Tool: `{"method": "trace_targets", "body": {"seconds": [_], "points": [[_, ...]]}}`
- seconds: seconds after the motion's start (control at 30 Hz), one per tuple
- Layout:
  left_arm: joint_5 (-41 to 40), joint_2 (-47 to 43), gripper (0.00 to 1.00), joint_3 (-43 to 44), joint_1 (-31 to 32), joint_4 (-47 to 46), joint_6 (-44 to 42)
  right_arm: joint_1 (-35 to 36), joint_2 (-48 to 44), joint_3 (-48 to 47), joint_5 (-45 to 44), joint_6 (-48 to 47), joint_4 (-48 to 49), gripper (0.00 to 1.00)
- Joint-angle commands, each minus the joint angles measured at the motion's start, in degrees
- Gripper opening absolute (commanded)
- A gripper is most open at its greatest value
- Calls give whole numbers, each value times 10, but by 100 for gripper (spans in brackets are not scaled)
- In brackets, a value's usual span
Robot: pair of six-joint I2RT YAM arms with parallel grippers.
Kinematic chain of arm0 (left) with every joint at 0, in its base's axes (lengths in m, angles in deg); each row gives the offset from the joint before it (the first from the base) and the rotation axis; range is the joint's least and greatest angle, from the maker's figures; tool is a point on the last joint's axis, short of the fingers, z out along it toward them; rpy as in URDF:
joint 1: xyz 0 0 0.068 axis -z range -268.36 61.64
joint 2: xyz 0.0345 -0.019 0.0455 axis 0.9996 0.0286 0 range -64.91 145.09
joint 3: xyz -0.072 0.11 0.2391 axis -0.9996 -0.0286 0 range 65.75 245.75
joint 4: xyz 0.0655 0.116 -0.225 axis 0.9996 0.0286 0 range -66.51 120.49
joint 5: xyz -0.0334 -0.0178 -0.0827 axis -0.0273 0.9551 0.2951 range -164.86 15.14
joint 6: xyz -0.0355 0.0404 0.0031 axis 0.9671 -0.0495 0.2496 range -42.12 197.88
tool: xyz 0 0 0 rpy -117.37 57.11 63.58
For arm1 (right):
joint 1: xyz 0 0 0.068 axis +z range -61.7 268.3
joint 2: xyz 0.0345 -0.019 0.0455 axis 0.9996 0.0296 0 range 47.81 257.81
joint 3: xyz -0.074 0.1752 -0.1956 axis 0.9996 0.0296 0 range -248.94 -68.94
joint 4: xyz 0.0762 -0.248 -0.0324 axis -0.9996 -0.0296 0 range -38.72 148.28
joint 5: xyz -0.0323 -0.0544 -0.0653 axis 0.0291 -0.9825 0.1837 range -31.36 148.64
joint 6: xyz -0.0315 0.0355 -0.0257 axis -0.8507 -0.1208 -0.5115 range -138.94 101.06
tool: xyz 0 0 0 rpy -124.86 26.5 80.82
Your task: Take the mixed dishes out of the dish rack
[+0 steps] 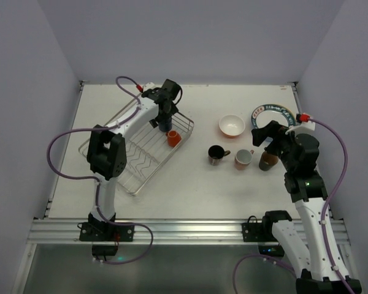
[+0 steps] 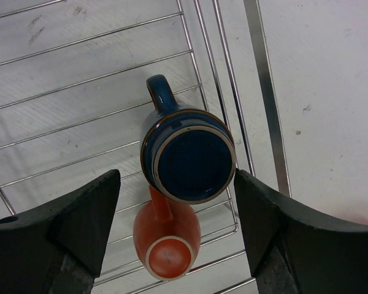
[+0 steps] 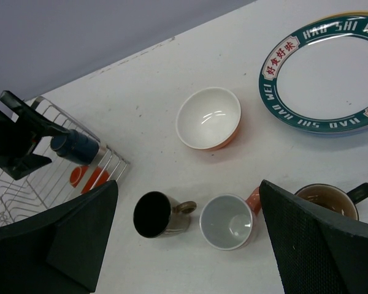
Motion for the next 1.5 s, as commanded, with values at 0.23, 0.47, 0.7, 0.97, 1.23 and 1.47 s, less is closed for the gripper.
{"method": "trace_targets", "body": {"seconds": [0.23,0.47,0.7,0.97,1.23,1.47], "points": [[-29,27,78,8,-12,-13,9,-2,-7,0,5,2,29,99],[-16,51,79,6,-19,-29,-10,-2,-5,2,9,2,33,99],[-7,67,79,6,-23,-30,-24,-2,-8,4,13,1,33,99],[-15,58,70,-15,-36,-22,-26,-2,-8,5,16,1,34,99],[-27,36,35,-47,-38,-33,-38,-2,-8,5,17,1,34,99],[-25,21,0,-65,-38,-37,-53,-2,-8,5,19,1,35,99]]}}
